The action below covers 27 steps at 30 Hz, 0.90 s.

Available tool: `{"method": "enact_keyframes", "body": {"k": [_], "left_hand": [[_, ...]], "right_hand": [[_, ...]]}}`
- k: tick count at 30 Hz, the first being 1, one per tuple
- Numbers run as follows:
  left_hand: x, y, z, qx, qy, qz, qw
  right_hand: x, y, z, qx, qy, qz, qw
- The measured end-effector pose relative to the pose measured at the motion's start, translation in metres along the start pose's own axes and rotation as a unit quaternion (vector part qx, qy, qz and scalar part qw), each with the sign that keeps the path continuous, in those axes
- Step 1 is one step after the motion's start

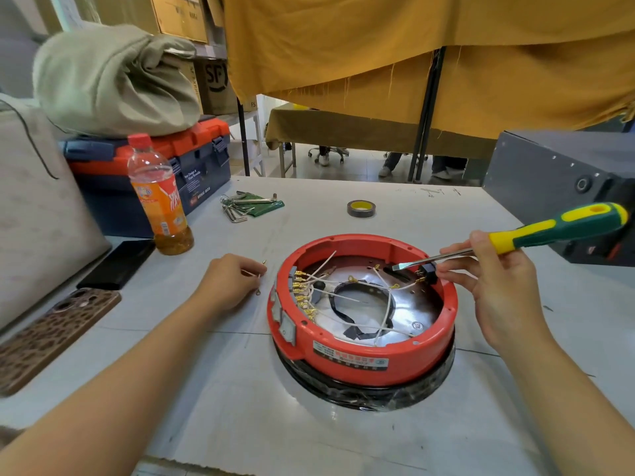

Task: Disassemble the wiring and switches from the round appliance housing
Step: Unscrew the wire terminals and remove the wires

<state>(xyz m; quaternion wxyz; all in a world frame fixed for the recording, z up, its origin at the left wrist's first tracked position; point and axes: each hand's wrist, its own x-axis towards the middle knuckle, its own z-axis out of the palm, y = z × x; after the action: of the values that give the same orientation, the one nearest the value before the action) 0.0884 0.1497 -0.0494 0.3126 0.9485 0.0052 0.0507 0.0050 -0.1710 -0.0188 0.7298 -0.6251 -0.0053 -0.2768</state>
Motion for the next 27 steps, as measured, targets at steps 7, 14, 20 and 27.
{"method": "enact_keyframes", "body": {"k": [7,14,20,27], "left_hand": [[-0.001,-0.002,0.006,-0.017,0.015,0.005,1.0],[-0.011,0.039,-0.007,-0.053,0.143,0.08,0.985],[-0.046,0.11,-0.001,-0.025,0.014,0.293,0.956],[-0.051,0.152,0.031,0.001,-0.114,0.313,0.943]], "right_hand": [[0.0,0.0,0.0,-0.006,0.005,-0.008,1.0],[0.003,-0.002,-0.003,0.0,0.029,-0.019,0.999],[0.008,-0.011,-0.009,-0.019,0.046,-0.052,0.997],[0.009,-0.015,-0.015,-0.077,0.041,-0.088,0.992]]}}
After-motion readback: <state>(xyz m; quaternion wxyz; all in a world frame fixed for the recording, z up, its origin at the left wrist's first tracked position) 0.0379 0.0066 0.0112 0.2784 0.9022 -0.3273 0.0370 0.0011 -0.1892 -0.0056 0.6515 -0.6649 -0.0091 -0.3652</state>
